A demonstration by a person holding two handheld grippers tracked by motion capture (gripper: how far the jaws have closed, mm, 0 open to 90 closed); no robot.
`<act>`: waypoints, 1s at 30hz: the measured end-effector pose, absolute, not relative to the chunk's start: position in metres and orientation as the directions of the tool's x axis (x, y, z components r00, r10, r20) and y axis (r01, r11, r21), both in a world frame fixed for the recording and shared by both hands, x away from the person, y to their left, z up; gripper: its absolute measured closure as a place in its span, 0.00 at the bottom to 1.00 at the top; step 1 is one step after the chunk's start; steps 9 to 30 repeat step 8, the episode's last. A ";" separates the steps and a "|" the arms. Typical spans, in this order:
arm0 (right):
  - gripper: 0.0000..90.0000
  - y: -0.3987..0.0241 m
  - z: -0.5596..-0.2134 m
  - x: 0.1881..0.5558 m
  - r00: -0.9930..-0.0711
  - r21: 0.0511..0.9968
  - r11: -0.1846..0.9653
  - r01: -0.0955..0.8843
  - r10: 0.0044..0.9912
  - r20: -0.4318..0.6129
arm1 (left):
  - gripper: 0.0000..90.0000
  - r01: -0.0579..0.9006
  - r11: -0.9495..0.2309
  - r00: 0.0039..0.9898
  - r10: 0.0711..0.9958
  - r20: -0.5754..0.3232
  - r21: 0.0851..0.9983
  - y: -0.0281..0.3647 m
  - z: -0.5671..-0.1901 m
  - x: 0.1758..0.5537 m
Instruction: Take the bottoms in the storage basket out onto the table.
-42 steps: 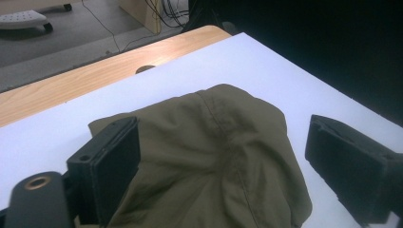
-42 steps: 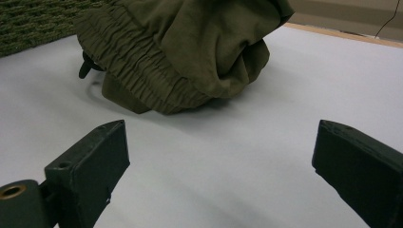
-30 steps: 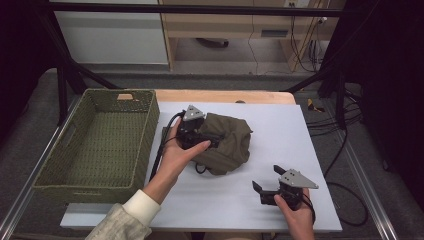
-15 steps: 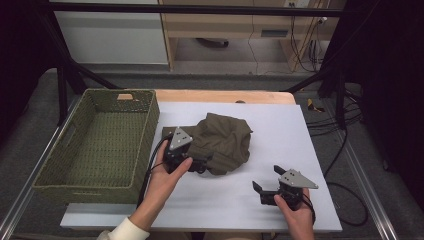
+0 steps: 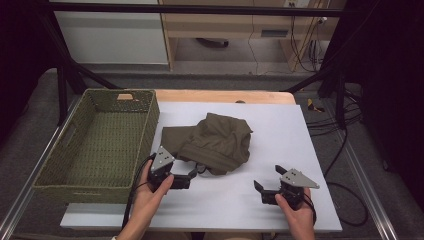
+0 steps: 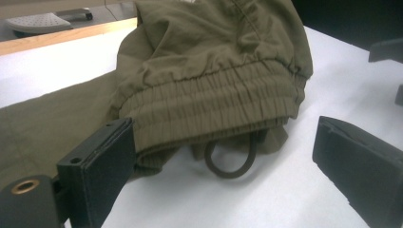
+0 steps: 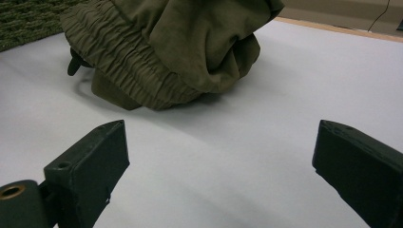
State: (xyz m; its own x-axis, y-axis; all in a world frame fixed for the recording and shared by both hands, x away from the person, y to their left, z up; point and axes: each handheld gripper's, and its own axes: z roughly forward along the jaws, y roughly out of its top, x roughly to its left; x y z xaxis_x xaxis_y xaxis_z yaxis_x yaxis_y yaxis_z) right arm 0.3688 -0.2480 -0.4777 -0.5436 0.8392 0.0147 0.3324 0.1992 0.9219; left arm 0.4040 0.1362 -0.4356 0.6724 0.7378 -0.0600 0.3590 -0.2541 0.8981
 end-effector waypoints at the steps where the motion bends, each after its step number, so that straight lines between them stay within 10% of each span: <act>1: 0.06 -0.248 -0.478 0.369 -0.542 0.922 0.198 0.332 0.840 0.015 | 0.08 0.356 -0.262 0.674 0.737 -0.052 0.897 0.138 -0.436 0.403; 30: 0.06 -0.253 -0.476 0.369 -0.526 0.925 0.182 0.333 0.850 0.022 | 0.08 0.381 -0.255 0.664 0.745 -0.071 0.889 0.152 -0.447 0.395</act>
